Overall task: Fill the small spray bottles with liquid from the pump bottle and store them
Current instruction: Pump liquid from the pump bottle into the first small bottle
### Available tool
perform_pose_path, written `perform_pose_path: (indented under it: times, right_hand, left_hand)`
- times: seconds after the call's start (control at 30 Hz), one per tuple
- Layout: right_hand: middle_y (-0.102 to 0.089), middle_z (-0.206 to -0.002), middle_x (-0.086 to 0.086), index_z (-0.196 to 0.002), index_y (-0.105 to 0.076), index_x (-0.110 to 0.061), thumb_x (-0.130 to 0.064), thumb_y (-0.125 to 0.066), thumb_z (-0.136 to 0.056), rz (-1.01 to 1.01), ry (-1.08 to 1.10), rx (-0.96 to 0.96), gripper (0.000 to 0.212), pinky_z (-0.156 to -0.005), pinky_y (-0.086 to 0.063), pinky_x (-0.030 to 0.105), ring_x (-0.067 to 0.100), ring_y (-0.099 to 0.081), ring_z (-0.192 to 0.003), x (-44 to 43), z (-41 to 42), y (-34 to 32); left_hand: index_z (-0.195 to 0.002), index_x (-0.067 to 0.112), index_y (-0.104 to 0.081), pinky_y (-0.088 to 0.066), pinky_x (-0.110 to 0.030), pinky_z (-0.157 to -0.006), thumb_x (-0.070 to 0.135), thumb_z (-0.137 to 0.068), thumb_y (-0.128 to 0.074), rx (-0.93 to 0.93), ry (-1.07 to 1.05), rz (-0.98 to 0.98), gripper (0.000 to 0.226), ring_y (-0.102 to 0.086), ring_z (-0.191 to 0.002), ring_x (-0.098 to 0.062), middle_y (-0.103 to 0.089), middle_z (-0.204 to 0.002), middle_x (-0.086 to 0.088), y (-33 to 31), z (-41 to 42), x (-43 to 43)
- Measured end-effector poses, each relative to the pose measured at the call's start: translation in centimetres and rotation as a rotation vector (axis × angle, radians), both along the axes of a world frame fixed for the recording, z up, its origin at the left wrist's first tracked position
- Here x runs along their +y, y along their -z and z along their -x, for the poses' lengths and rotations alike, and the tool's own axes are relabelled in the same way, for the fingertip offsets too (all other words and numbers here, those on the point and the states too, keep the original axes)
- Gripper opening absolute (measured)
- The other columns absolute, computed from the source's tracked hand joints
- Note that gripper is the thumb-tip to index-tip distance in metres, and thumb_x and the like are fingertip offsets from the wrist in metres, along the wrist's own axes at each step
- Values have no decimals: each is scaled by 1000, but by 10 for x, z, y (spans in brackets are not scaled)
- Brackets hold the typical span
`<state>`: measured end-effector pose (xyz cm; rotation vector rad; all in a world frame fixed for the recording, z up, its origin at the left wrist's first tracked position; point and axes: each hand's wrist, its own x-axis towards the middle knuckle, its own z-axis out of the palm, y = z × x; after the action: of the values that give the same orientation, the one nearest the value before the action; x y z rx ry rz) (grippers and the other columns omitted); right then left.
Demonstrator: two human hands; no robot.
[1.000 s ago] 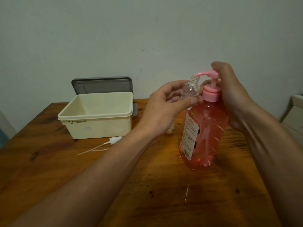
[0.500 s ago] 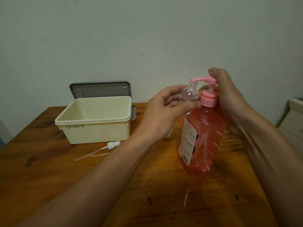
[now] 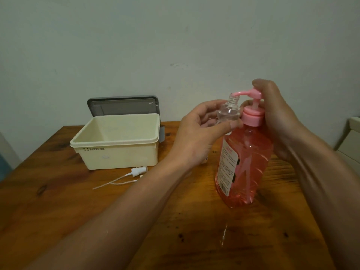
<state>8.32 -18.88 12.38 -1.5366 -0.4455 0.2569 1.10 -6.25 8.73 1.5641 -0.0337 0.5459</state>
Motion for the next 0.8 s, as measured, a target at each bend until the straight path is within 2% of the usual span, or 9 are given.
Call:
perform_pose_path:
  times: [0.17, 0.3, 0.4, 0.53, 0.67, 0.8]
  right_hand:
    - [-56, -50, 6, -59, -58, -15, -45, -37, -94, 28, -56, -19, 51, -43, -42, 21, 20, -47, -41, 0, -6, 1]
    - [-57, -53, 5, -51, -61, -17, -41, -39, -92, 6, -77, -13, 53, -53, -44, 29, 22, -50, -48, -1, -8, 2]
    - [-56, -50, 4, -54, -59, -17, -48, -39, -94, 7, -59, -16, 54, -45, -44, 21, 18, -50, -42, 0, -3, 2]
    - [-56, -48, 3, -44, -61, -17, -55, -39, -93, -4, -43, -4, 66, -44, -42, 19, 17, -49, -39, 1, 0, 0]
    - [-55, -49, 4, -55, -56, -16, -48, -38, -94, 6, -64, -6, 53, -43, -43, 20, 19, -48, -41, 0, -2, 0]
    - [-56, -49, 3, -51, -59, -18, -39, -38, -94, -10, -58, -13, 52, -46, -43, 21, 18, -49, -43, -1, -4, 1]
  left_hand:
    - [-121, 14, -61, -53, -13, -77, 8, -76, -78, 2, -6, 18, 49, -69, -99, -7, -71, -111, 0, 2, -1, 0]
    - [-123, 14, -61, -54, -15, -79, 8, -78, -77, 15, -6, 4, 49, -68, -100, -7, -71, -111, 0, 4, -1, 1]
    - [-122, 15, -61, -52, -12, -76, 9, -77, -77, 6, 8, 16, 49, -68, -99, -5, -71, -111, 2, 2, 1, 0]
    - [-118, 20, -60, -52, -12, -77, 12, -76, -78, -6, 7, 5, 47, -68, -99, -2, -71, -110, 4, 0, 2, 0]
    - [-120, 17, -61, -52, -13, -77, 10, -77, -77, -6, 9, 24, 47, -68, -100, -5, -72, -110, 1, 3, 2, -1]
    - [-123, 15, -61, -54, -16, -80, 8, -78, -77, 9, 6, 28, 48, -68, -100, -7, -72, -111, 0, 4, 0, 0]
